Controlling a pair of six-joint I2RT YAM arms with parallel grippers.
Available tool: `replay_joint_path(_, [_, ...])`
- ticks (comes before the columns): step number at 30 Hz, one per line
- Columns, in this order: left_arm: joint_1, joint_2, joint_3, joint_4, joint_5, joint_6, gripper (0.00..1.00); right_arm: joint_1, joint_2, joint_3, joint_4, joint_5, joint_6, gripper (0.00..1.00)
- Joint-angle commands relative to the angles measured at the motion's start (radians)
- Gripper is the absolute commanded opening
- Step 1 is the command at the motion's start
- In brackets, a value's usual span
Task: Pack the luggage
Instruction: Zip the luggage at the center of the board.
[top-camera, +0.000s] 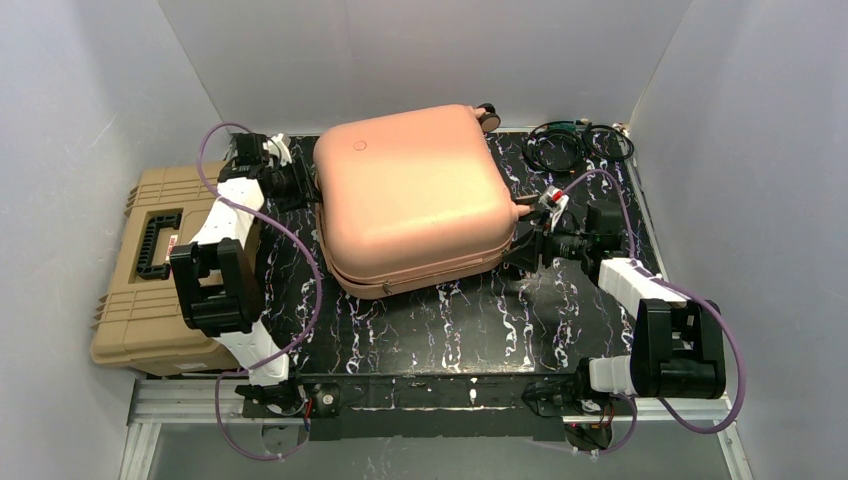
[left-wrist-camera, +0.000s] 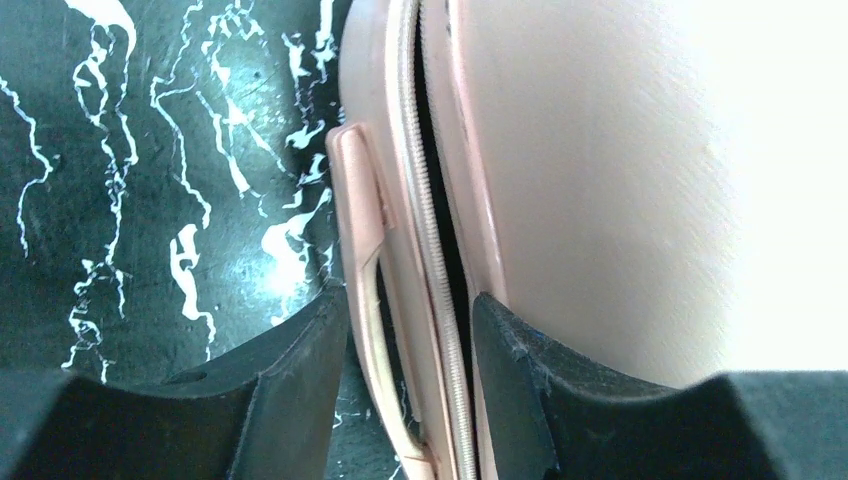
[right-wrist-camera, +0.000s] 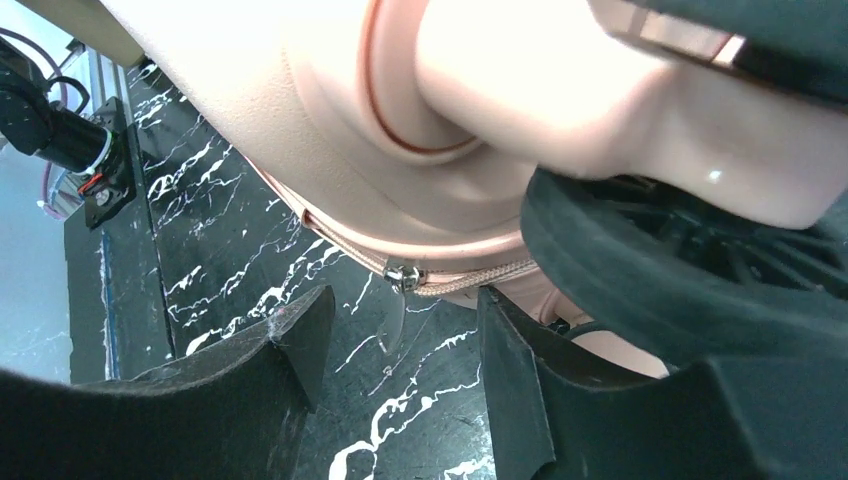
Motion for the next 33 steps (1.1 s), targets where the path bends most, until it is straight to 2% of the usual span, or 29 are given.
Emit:
replay_joint_path(1, [-0.061,-0.082,0.065,0.043,0.2,-0.05,0.49,0.043,0.029,0.009,0.019,-0.001,-0.018,0.62])
replay_joint_path(5, [-0.061,-0.087,0.065,0.046,0.203,-0.055,0.49,0.061,0.053,0.018,0.009,0.024,-0.02,0.58])
replay_joint_path(11, [-0.061,-0.091,0.065,0.046,0.204,-0.053,0.49,0.063,0.065,0.026,-0.035,0.012,-0.029,0.46])
replay_joint_path(16, [-0.061,-0.089,0.061,0.037,0.192,-0.053,0.49,0.064,0.063,0.03,-0.086,-0.011,-0.052,0.46])
replay_joint_path(23, [-0.054,-0.143,-0.005,0.048,0.062,-0.046,0.45,0.064,0.076,0.066,-0.243,-0.002,-0.16,0.47])
replay_joint_path(33, [-0.052,-0.18,-0.067,0.07,0.04,-0.057,0.42,0.07,0.081,0.062,-0.261,-0.071,-0.165,0.47])
